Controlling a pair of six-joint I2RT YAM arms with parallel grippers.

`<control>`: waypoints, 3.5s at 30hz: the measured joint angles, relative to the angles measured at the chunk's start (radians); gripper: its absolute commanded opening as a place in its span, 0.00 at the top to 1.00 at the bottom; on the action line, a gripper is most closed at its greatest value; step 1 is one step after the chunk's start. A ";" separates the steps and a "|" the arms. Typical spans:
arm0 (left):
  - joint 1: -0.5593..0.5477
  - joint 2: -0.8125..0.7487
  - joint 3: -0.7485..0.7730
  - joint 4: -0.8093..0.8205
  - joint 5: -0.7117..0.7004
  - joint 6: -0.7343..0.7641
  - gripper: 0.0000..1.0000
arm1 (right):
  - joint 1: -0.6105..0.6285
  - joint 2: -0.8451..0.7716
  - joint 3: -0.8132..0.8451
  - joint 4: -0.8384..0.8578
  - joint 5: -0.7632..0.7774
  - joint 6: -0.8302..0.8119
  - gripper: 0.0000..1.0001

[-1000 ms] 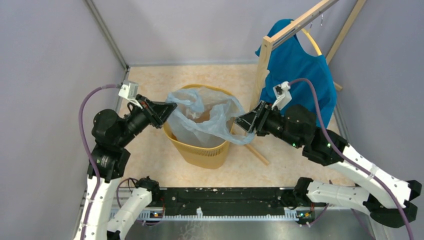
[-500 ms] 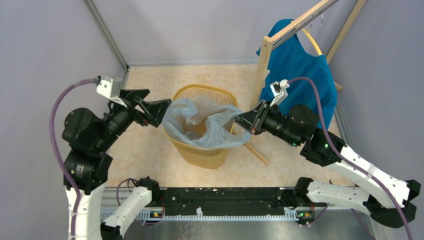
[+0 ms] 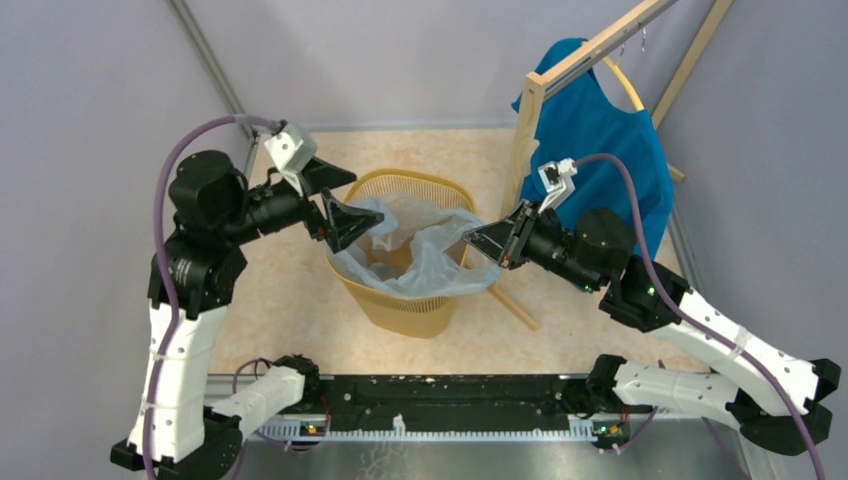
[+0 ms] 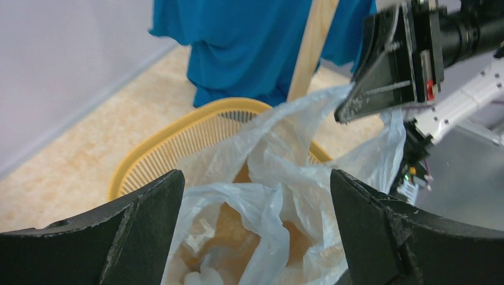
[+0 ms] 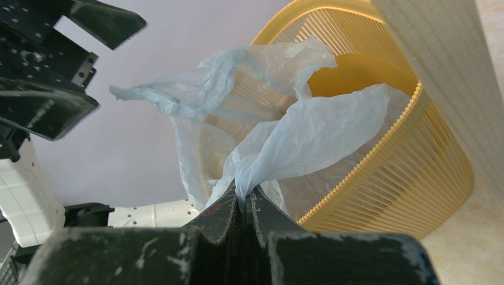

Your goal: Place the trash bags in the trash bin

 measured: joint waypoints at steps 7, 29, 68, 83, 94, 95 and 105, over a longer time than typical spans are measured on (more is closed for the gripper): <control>-0.103 0.003 -0.042 -0.104 -0.042 0.084 0.04 | 0.000 0.000 0.000 0.000 0.000 0.003 1.00; -0.158 -0.197 -0.292 0.095 -0.560 -0.105 1.00 | 0.000 -0.001 -0.001 -0.017 0.006 0.019 0.92; -0.158 -0.537 -0.580 0.015 -1.153 -0.710 1.00 | 0.000 -0.156 -0.263 -0.111 -0.296 0.071 0.90; -0.158 -0.551 -0.748 -0.022 -1.235 -0.726 1.00 | 0.000 -0.171 -0.283 -0.185 -0.128 0.018 0.92; -0.159 -0.360 -0.788 0.078 -1.215 -0.685 1.00 | 0.000 -0.113 -0.413 -0.043 0.081 -0.094 0.75; -0.159 -0.349 -0.788 0.076 -1.214 -0.690 1.00 | 0.000 -0.095 -0.413 -0.023 0.090 -0.110 0.72; -0.158 -0.436 -0.857 0.013 -1.219 -0.724 0.79 | 0.068 0.065 -0.420 0.212 0.168 -0.214 0.60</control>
